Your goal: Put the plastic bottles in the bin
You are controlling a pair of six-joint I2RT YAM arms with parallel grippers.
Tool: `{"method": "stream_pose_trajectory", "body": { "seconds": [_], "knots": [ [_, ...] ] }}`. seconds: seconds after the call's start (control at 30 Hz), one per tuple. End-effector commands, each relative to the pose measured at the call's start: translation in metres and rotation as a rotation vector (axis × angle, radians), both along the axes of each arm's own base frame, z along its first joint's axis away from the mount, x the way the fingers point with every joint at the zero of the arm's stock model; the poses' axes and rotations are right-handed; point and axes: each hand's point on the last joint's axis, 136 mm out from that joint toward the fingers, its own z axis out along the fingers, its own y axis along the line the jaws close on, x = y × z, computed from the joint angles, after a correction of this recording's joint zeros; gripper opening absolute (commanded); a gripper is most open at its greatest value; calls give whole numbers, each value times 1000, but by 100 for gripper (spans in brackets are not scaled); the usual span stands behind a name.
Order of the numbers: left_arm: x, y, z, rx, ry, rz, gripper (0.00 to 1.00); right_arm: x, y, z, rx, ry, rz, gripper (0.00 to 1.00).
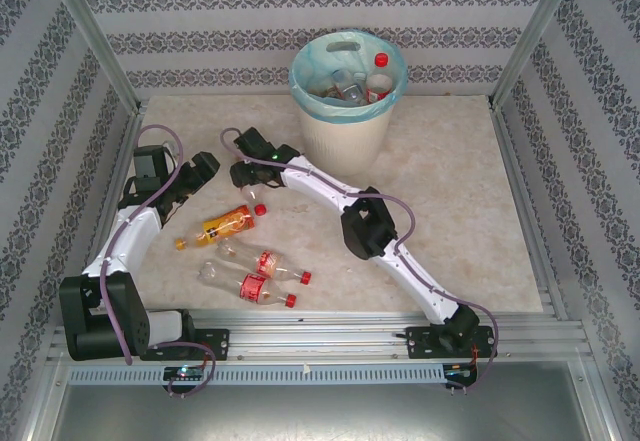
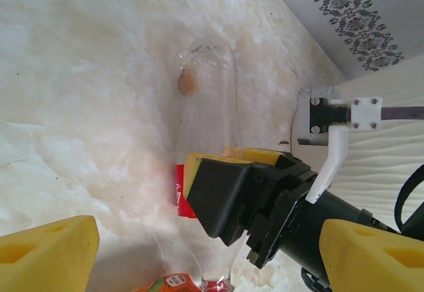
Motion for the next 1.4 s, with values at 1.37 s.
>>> {"method": "stream_pose_trajectory", "body": {
  "seconds": [1.37],
  "knots": [
    [12, -109, 137, 250, -402, -421, 85, 115, -213, 377, -44, -961, -215, 45]
  ]
}}
